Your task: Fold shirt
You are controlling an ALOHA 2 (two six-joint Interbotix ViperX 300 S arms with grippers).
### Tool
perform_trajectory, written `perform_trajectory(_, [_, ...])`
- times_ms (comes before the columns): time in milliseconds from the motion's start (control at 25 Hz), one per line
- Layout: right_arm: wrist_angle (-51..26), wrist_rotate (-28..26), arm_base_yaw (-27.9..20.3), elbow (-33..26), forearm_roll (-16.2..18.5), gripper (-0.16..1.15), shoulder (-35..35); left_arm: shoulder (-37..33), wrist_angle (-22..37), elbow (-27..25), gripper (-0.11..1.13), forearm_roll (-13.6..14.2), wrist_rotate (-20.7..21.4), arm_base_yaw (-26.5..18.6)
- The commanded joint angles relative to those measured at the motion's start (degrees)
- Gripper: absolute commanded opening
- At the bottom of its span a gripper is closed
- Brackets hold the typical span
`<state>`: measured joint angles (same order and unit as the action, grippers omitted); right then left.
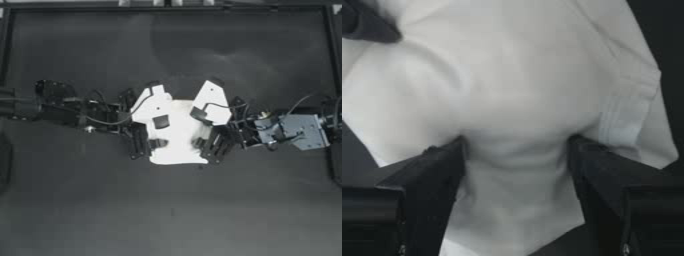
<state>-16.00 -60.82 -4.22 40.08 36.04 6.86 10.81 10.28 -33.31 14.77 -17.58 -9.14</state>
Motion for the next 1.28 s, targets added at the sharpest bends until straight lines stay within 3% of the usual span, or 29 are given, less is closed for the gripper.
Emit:
perform_trajectory(40, [0.44, 0.0, 1.76, -0.62, -1.49, 0.93, 0.18, -1.05, 1.49, -1.14, 1.0, -1.32, 0.0, 1.49])
perform_trajectory(880, [-0.26, 0.0, 10.9, -2.29, -6.5, 0.93, -0.44, -4.57, 4.22, -1.41, 1.0, -7.82, -0.09, 9.23])
perform_trajectory(1280, [-0.88, 0.0, 11.69, -2.46, -5.45, 0.93, -3.78, -6.86, 4.83, -1.14, 1.0, -8.26, 0.35, 9.49])
